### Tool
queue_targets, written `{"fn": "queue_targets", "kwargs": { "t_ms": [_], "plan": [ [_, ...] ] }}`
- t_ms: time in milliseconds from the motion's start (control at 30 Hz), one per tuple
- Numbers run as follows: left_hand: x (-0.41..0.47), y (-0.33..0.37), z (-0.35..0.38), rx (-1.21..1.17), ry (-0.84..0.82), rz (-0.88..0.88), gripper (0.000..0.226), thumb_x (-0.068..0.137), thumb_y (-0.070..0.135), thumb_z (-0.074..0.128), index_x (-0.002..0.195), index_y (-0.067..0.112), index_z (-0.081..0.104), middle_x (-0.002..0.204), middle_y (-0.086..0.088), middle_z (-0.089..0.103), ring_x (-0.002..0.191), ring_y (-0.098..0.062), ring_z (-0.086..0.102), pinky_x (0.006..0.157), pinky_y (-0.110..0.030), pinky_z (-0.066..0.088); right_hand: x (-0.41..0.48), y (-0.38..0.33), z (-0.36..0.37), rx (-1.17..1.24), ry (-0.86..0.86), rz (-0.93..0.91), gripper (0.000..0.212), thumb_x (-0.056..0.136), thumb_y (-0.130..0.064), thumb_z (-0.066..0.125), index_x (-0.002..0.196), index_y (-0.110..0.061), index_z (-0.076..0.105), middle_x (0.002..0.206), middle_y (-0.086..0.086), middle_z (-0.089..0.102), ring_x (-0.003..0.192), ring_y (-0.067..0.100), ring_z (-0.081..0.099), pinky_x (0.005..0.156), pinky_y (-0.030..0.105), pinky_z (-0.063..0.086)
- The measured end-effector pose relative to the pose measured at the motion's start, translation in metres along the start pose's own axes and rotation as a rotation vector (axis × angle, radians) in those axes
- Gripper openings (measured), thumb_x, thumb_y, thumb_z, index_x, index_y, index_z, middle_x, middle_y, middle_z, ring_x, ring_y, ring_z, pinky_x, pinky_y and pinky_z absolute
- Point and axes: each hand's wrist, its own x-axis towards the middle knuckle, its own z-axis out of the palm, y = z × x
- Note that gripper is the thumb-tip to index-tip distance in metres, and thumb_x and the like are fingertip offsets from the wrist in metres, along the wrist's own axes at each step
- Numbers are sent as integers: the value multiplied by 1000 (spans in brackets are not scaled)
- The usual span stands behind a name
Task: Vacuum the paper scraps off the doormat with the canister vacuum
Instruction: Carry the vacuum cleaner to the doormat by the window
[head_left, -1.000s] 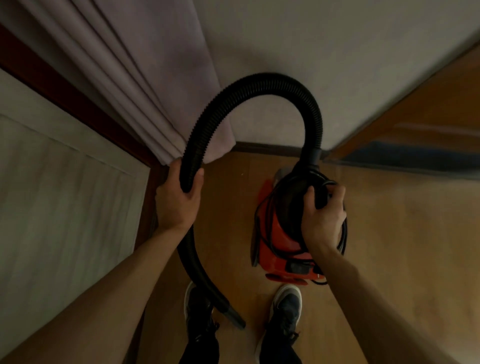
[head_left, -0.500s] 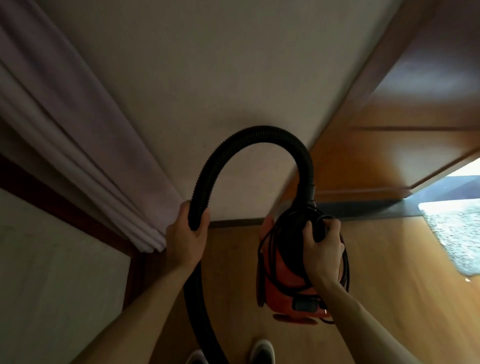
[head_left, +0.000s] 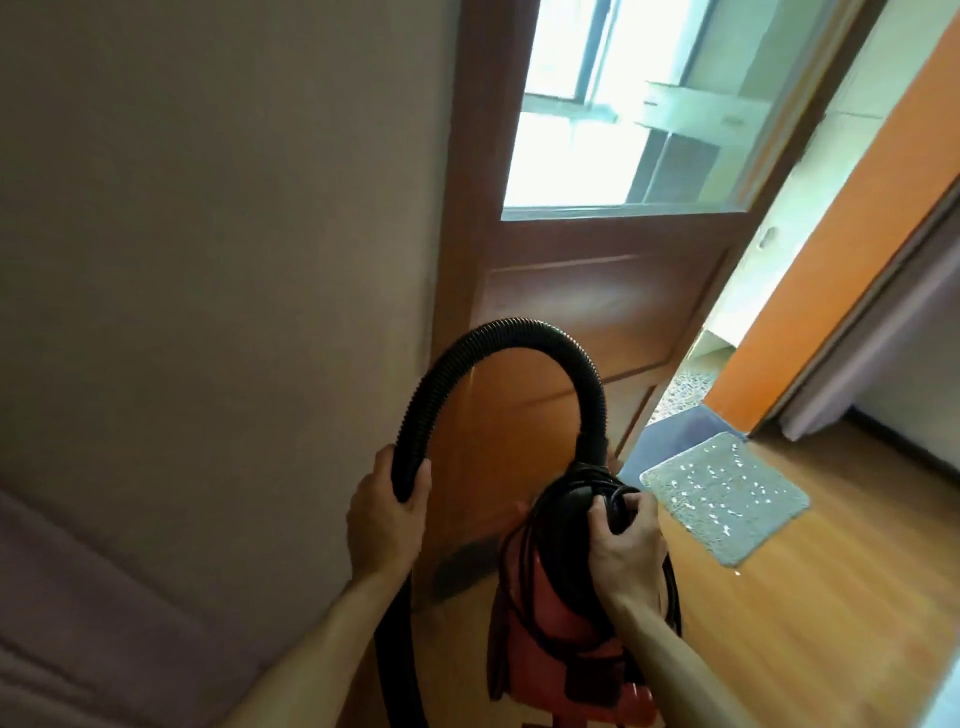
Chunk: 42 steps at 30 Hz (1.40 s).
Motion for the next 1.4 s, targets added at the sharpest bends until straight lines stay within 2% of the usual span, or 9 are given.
{"fn": "queue_targets", "kwargs": {
  "t_ms": [200, 300, 400, 533, 667, 800, 967, 1133, 1400],
  "plan": [
    [31, 111, 38, 4, -38, 136, 34, 94, 54, 50, 116, 29, 52, 76, -2, 62, 62, -23, 63, 52, -35, 55, 64, -23, -80, 40, 181, -32, 21, 90, -19, 68, 90, -8, 50, 70, -5, 55, 69, 25, 54, 69, 31, 39],
    [39, 157, 60, -43, -46, 203, 32, 94, 47, 56, 116, 23, 57, 73, -4, 62, 61, -26, 63, 49, -29, 46, 93, -39, -123, 21, 242, -76, 21, 90, -19, 68, 91, -8, 50, 73, -3, 54, 71, 24, 52, 70, 30, 39],
    [45, 210, 85, -77, -60, 244, 35, 93, 44, 59, 118, 19, 59, 77, -5, 66, 66, -29, 65, 56, -28, 43, 122, -52, -170, -11, 301, -103, 22, 92, -22, 66, 94, -6, 50, 78, 2, 56, 71, 22, 51, 70, 30, 37],
    [45, 279, 115, -115, -78, 283, 36, 94, 42, 60, 120, 18, 60, 84, -11, 70, 76, -34, 68, 62, -29, 40, 156, -64, -226, -49, 378, -114, 24, 93, -23, 64, 96, -4, 50, 70, -3, 50, 63, 16, 48, 67, 32, 39],
    [39, 338, 149, -135, -134, 309, 36, 94, 46, 57, 122, 24, 57, 90, -10, 71, 82, -34, 67, 66, -31, 43, 190, -60, -275, -76, 446, -89, 26, 92, -27, 64, 95, -6, 48, 72, 3, 52, 69, 28, 53, 69, 41, 47],
    [34, 388, 185, -175, -186, 376, 36, 93, 42, 59, 124, 23, 55, 93, -11, 71, 83, -34, 67, 68, -35, 49, 220, -51, -320, -104, 486, -39, 27, 90, -37, 62, 92, -18, 43, 70, 4, 55, 62, 36, 60, 58, 53, 55],
    [24, 451, 224, -252, -240, 423, 32, 91, 36, 62, 120, 22, 57, 93, -11, 71, 84, -35, 66, 75, -45, 56, 258, -46, -376, -133, 536, -32, 28, 89, -41, 60, 92, -19, 41, 78, 5, 56, 66, 39, 62, 60, 56, 56],
    [21, 504, 259, -273, -260, 471, 30, 92, 35, 60, 120, 23, 58, 94, -10, 71, 82, -34, 65, 70, -39, 52, 288, -43, -421, -162, 557, -13, 27, 90, -40, 59, 94, -20, 41, 86, 2, 55, 79, 39, 62, 63, 56, 56],
    [17, 561, 312, -300, -379, 470, 24, 93, 38, 58, 114, 26, 60, 91, -6, 70, 74, -28, 63, 64, -34, 49, 325, -33, -477, -139, 643, 19, 26, 91, -35, 61, 97, -17, 42, 88, 8, 57, 72, 37, 62, 59, 52, 56]
  ]
}}
